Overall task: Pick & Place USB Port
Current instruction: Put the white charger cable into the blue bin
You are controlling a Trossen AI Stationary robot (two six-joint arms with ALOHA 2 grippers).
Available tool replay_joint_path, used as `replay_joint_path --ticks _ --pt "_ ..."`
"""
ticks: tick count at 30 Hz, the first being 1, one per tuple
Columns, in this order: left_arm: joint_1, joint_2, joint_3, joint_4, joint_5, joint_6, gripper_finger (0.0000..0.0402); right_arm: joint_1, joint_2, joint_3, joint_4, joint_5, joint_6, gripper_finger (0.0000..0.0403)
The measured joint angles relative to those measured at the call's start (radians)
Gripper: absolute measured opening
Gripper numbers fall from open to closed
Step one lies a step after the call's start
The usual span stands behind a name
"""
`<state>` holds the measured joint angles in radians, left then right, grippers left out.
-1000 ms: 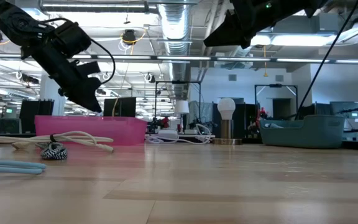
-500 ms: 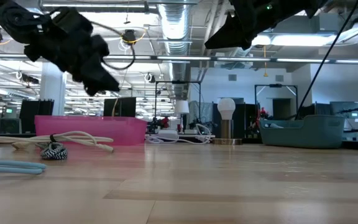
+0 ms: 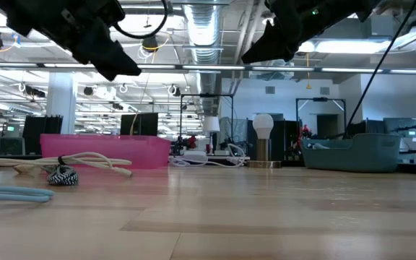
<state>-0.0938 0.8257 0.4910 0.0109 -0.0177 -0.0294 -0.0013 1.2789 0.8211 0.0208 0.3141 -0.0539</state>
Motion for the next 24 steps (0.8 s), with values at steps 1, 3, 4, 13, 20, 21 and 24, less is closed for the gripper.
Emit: replay_joint_path --ticks 1,3,4,13,20,21,24 --pt "-0.024 0.0 0.01 -0.034 -0.039 -0.002 0.009 0.0 0.0 0.0 0.0 0.0 0.0 0.0037" --pt "-0.062 0.003 0.028 -0.087 -0.086 -0.034 0.009 0.002 0.0 0.0 0.001 0.0 0.002 0.0037" --pt "-0.078 0.007 0.033 -0.099 -0.097 -0.059 0.009 0.002 0.0 0.0 0.001 0.0 0.002 0.0037" --pt "-0.182 0.119 0.035 -0.113 -0.104 -0.217 0.009 -0.002 0.0 0.0 0.027 0.0 0.002 0.0037" --pt "-0.215 0.241 0.035 -0.116 -0.04 -0.283 0.009 -0.002 0.0 0.0 0.04 0.0 0.002 0.0037" --pt "-0.216 0.253 0.035 -0.116 -0.025 -0.297 0.009 -0.002 0.0 0.0 0.04 0.0 0.002 0.0037" --pt "-0.216 0.282 0.035 -0.122 0.018 -0.341 0.009 -0.002 0.0 0.0 0.04 0.001 0.002 0.0037"
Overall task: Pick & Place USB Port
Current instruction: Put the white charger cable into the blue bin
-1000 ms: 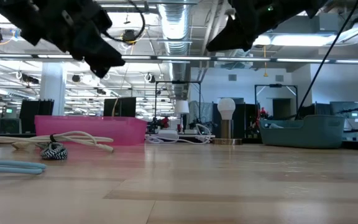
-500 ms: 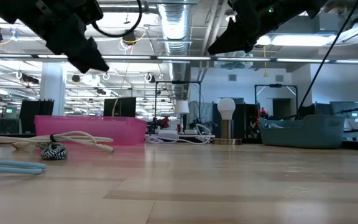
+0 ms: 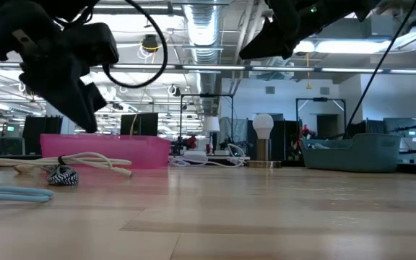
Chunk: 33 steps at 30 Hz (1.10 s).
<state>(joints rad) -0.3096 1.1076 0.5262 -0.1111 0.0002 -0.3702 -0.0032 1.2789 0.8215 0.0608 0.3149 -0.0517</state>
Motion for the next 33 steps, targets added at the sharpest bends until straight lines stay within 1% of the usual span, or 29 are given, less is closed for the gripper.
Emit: replay_joint_path --ticks 4,13,16,20,26,29,33 --pt "0.0 0.033 0.0 -0.003 0.015 -0.036 0.009 0.0 0.0 0.0 0.0 0.0 0.0 0.0037" --pt "0.002 0.135 0.0 -0.004 0.001 -0.039 0.009 0.002 0.0 0.0 0.0 0.0 0.0 0.0037" --pt "0.002 0.151 0.0 0.0 -0.003 -0.039 0.009 0.002 0.0 0.0 0.0 0.0 0.0 0.0037" --pt "0.002 0.145 0.0 -0.002 -0.043 -0.038 0.009 0.002 0.0 0.0 0.0 0.0 0.0 0.0037" --pt "0.003 0.143 0.0 -0.005 -0.147 -0.024 0.009 0.002 0.0 0.0 0.0 0.0 0.0 0.0037" --pt "0.002 0.143 0.0 -0.009 -0.162 -0.023 0.009 0.002 0.0 0.0 0.0 0.0 0.0 0.0037" --pt "0.003 0.143 0.0 -0.054 -0.168 -0.032 0.009 0.002 0.0 0.0 0.0 0.0 0.0 0.0037"
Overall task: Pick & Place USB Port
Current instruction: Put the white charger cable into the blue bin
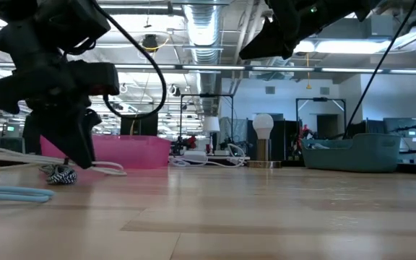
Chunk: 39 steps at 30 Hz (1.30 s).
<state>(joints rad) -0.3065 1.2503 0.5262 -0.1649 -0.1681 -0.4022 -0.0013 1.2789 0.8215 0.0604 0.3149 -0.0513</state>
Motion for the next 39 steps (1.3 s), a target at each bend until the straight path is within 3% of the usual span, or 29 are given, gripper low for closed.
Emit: replay_joint_path --ticks 10,17,24,31,39 --pt "0.0 0.0 0.0 -0.053 -0.031 -0.028 0.0085 0.0 0.0 0.0 0.0 0.0 0.0 0.0037" --pt "0.0 0.0 0.0 -0.053 -0.031 -0.022 0.0012 0.0 0.0 0.0 0.0 0.0 0.0 0.0037" --pt "0.0 0.0 0.0 -0.044 -0.039 -0.012 0.0008 0.0 -0.03 0.0 -0.036 0.0 -0.003 0.0037" --pt "0.024 0.0 0.08 -0.035 -0.041 0.086 0.0008 0.009 -0.162 0.0 -0.169 0.0 0.0 0.0037" --pt "0.098 0.0 0.256 -0.02 -0.041 0.352 0.0008 0.042 -0.298 0.0 -0.383 0.0 0.099 0.0037"
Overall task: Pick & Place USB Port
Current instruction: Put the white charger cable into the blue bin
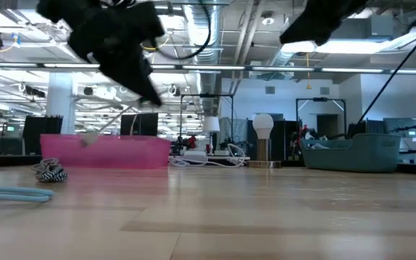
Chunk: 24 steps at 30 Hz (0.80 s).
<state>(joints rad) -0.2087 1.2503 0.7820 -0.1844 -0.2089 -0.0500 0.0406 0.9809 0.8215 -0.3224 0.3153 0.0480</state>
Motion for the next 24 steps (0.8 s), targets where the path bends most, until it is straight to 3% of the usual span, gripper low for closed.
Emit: replay_joint_path --ticks 6,13,20,24 --pt "0.112 0.0 0.03 0.118 0.0 0.219 0.0008 0.034 -0.054 -0.058 -0.037 0.031 0.036 0.0027" --pt "0.305 -0.013 0.019 0.155 0.02 0.244 0.0008 0.083 -0.177 -0.2 -0.016 0.116 0.091 0.0002" --pt "0.507 -0.078 -0.122 0.5 0.315 0.246 0.0008 0.104 -0.342 -0.351 0.163 0.132 0.038 0.0005" --pt "0.586 -0.098 -0.199 0.71 0.419 0.2 0.0008 0.084 -0.412 -0.444 0.342 0.132 -0.027 0.0002"
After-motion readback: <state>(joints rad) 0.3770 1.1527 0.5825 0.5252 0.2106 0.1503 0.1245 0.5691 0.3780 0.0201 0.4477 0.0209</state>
